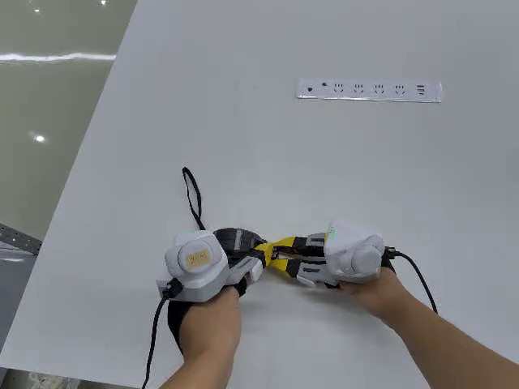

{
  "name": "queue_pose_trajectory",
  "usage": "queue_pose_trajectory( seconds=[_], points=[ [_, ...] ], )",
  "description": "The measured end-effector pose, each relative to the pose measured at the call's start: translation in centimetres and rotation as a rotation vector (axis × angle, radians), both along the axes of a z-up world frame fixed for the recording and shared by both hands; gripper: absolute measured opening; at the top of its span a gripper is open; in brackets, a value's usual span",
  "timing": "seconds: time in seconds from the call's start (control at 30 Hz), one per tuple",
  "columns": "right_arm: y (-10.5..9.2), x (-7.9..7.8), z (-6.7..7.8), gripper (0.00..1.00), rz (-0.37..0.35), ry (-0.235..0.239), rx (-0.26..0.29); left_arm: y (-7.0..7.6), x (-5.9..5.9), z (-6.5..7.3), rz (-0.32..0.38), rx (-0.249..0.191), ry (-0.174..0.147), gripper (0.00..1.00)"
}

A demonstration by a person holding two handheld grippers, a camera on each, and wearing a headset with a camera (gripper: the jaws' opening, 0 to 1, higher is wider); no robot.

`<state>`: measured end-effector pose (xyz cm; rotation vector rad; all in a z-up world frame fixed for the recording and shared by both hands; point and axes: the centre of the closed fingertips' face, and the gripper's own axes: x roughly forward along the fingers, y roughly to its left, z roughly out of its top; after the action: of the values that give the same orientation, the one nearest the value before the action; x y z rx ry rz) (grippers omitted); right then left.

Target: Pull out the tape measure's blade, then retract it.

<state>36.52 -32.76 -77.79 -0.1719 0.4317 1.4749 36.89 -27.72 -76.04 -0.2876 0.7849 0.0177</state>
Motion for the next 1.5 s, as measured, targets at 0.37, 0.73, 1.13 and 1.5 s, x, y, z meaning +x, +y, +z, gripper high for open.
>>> queue_pose_trajectory(
  seconds=[0.37, 0.73, 1.13, 1.5],
  points=[
    [-0.06, -0.11, -0.09, 0.15, 0.014, -0.013, -0.02, -0.02, 0.02, -0.06, -0.015, -0.011, 0.006, 0.64],
    [-0.11, -0.07, -0.04, 0.15, -0.001, -0.005, -0.025, -0.18, -0.12, -0.11, -0.084, 0.002, -0.005, 0.64],
    [-0.23, -0.2, 0.1, 0.21, -0.011, 0.008, -0.027, -0.2, -0.33, 0.25, -0.128, -0.002, -0.026, 0.62],
    [-0.63, -0.3, 0.07, 0.24, -0.035, 0.025, -0.025, -0.47, -0.63, 0.24, -0.174, 0.008, -0.041, 0.64]
  ],
)
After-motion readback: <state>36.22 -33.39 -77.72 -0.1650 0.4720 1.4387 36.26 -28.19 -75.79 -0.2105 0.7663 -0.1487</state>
